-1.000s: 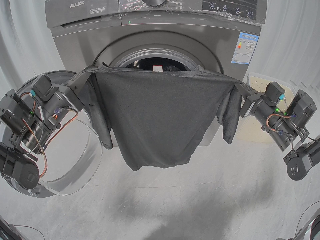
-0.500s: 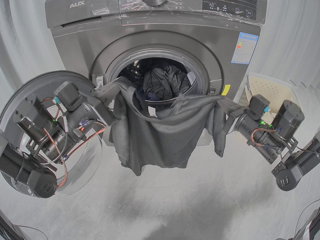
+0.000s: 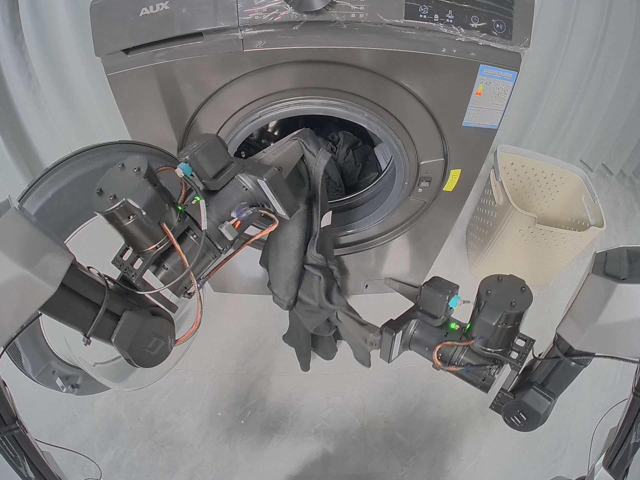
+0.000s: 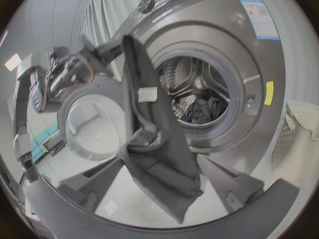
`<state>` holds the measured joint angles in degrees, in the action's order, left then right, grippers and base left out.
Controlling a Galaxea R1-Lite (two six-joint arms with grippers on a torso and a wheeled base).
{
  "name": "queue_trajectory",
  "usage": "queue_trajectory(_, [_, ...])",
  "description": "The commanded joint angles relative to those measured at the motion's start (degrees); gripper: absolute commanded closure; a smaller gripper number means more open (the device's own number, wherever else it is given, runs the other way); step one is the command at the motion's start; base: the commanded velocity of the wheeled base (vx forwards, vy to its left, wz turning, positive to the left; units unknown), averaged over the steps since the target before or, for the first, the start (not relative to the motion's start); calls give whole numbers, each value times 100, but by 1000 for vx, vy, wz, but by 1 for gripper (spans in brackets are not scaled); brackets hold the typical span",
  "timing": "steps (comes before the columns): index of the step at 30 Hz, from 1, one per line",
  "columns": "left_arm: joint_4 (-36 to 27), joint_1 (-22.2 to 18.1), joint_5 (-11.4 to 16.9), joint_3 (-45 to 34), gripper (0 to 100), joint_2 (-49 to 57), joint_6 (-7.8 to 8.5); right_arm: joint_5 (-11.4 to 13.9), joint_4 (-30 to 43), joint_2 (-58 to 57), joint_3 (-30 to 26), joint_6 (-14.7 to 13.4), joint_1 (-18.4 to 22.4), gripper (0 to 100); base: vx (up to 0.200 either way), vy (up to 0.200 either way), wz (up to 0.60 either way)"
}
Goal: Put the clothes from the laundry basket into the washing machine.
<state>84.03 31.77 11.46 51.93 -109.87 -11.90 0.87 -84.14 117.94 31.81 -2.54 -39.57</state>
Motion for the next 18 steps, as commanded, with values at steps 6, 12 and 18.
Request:
queue_trajectory(6, [-1,207,-21,142,100,-8,3,160,-59,519,-166,25,11,0,0,0,0])
queue_trajectory(12, [-1,391,-12,28,100,124,3,142,-15,1090,792,60,239,0,0,0,0])
queue_trajectory(18, [26,532,-3,-280,100,388,12,151,3,1609,1873,148,617,0,0,0,0])
